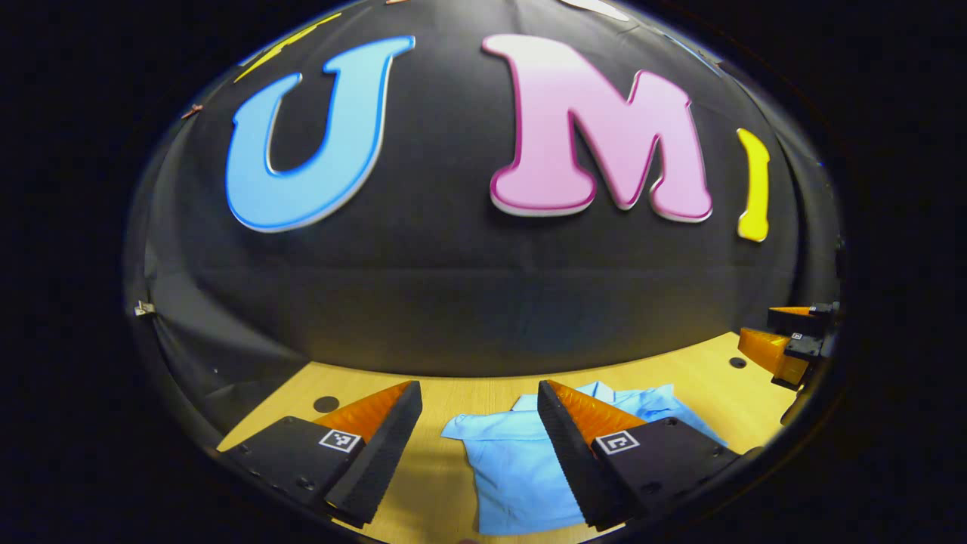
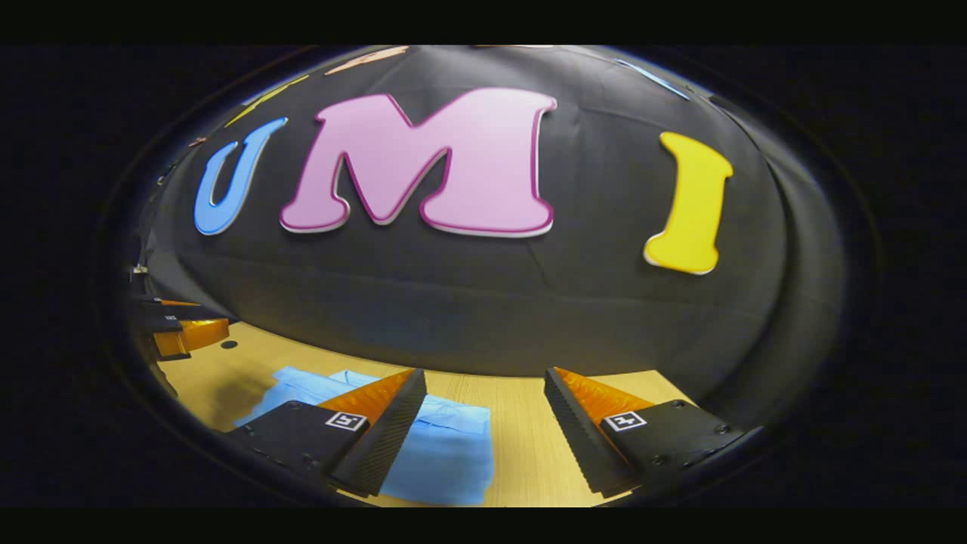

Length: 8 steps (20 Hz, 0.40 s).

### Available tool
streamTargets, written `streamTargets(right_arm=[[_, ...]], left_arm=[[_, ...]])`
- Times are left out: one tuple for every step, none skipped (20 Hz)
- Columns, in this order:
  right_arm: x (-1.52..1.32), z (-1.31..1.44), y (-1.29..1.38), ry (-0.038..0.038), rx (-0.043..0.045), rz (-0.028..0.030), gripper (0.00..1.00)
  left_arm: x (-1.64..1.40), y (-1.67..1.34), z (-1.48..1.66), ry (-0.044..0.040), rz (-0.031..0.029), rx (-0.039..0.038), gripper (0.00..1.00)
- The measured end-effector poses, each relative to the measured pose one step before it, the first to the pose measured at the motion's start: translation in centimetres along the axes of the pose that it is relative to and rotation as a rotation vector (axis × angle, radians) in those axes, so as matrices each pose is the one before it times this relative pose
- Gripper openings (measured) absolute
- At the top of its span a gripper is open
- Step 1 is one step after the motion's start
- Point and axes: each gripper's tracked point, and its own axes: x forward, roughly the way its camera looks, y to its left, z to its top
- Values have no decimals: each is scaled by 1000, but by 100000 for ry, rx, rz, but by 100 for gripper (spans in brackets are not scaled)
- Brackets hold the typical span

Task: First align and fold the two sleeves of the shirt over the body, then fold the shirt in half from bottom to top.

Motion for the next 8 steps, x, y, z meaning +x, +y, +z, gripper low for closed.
streamTargets(right_arm=[[-2272,1649,-194,-1775,-975,-696,97],[-2356,1651,-218,-1602,-967,-970,99],[-2400,1704,-207,-1771,-338,-331,97],[-2456,1760,-136,-2205,10,-332,97],[-2240,1589,-263,-1672,231,-717,97],[-2641,1079,-806,-768,397,-644,97],[-2403,988,42,313,772,-233,99],[-2404,668,321,301,470,1544,97]], left_arm=[[-2591,-301,1290,-2314,-896,225,97],[-2585,-172,1381,-2017,-665,-44,96],[-2705,-428,1573,-2078,-1258,-553,96],[-2685,-524,1392,-2208,-1347,-464,96],[-2727,-411,1560,-2469,-774,-185,96],[-2769,-227,1251,-2152,-483,292,96],[-2778,-332,1105,-1540,-432,948,96],[-2556,-265,887,-1586,195,1260,96]])
